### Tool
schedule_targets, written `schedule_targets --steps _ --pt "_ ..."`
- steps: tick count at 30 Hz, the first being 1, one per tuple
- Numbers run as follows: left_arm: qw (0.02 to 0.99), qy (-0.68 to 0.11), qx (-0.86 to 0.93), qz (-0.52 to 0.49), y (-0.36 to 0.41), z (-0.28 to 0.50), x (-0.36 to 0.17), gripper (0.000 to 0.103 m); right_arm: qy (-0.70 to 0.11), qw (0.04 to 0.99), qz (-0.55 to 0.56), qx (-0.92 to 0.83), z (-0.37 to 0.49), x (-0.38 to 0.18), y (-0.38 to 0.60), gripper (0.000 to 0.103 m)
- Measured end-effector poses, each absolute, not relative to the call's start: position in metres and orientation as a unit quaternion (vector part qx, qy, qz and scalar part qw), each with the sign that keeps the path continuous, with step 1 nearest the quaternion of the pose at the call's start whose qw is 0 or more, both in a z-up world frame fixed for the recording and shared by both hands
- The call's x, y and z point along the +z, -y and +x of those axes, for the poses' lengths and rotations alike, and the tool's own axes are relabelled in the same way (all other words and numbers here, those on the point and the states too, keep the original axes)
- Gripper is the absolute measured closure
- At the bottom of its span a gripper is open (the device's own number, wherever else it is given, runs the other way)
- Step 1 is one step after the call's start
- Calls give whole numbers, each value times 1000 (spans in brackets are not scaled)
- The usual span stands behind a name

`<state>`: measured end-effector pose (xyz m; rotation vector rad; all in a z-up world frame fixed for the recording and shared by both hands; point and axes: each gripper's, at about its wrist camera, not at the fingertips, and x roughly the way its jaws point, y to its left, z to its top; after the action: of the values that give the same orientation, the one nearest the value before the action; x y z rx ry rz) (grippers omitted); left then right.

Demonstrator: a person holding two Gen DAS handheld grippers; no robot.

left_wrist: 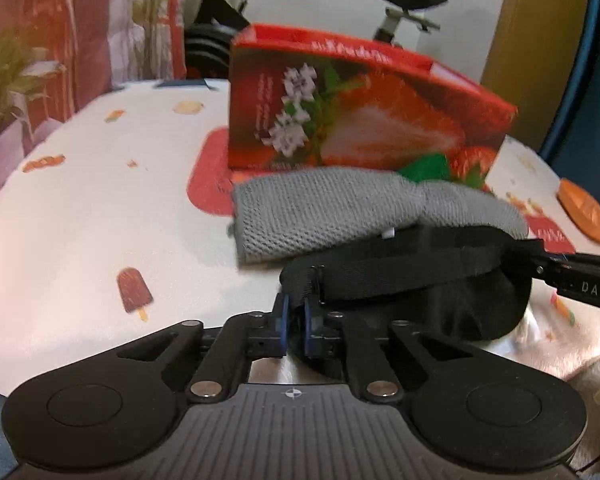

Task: Organize soft objects
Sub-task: 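Carry the black eye mask with both grippers over the red box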

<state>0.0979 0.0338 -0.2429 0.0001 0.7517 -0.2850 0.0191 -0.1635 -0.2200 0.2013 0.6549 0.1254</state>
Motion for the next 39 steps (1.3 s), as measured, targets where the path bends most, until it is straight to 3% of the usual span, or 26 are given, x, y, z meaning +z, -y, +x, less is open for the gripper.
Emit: schedule_targets --steps 9,22,28,39 --pt "936 -324 -134 -15 -41 89 -229 97 -267 957 90 69 9 -201 165 93" --pt "941 -294 -163 -35 -44 81 -218 99 -249 960 104 78 2 -189 166 95" --pt "956 -239 -168 -27 -49 70 -196 99 -204 969 91 109 -8 -168 157 96" --pt "965 -203 -162 -44 -54 113 -153 99 -175 976 65 115 32 -121 167 96"
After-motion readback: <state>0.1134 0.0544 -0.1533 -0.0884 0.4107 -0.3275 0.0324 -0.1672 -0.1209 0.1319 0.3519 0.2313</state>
